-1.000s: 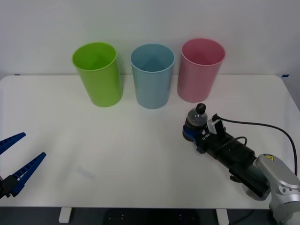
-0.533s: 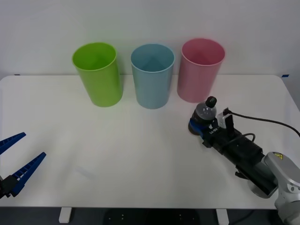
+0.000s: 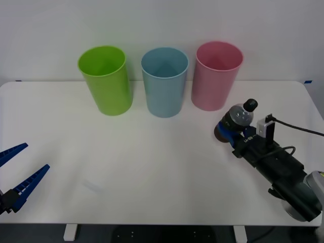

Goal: Grasp the object on the table and drop it into the matching bin: aluminum can to the light blue bin, PET bottle to the pink bin.

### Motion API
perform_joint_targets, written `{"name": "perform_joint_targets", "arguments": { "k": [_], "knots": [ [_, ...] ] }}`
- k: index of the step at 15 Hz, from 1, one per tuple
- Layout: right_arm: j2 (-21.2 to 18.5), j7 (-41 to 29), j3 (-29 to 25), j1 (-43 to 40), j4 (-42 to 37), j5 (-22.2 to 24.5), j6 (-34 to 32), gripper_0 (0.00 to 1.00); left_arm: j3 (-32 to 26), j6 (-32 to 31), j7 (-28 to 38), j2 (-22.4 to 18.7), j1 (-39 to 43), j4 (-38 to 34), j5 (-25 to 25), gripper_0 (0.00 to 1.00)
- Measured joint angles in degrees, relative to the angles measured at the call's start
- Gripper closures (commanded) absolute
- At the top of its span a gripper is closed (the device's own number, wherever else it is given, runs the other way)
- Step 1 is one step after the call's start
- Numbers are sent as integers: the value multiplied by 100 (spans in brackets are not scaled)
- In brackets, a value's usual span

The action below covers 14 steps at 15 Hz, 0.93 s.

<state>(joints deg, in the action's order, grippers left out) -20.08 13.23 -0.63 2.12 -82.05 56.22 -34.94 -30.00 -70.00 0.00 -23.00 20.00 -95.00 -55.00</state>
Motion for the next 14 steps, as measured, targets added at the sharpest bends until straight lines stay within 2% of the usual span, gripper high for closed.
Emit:
{"name": "perform_joint_targets", "arguments": {
  "k": [4, 7, 11, 14],
  "knots": [
    [-173, -992, -174, -677, -1263, 29, 20, 100, 0, 0, 0, 0, 0, 0, 0, 0],
    [-201, -1816, -405, -981, -2052, 359, 54, 100, 0, 0, 0, 0, 0, 0, 0, 0],
    [-353, -2714, -575, -817, -2476, 685, 89, 100, 0, 0, 0, 0, 0, 0, 0, 0],
    [-705, -2999, -572, -401, -2513, 697, 302, 100, 0, 0, 0, 0, 0, 0, 0, 0]
  ]
}}
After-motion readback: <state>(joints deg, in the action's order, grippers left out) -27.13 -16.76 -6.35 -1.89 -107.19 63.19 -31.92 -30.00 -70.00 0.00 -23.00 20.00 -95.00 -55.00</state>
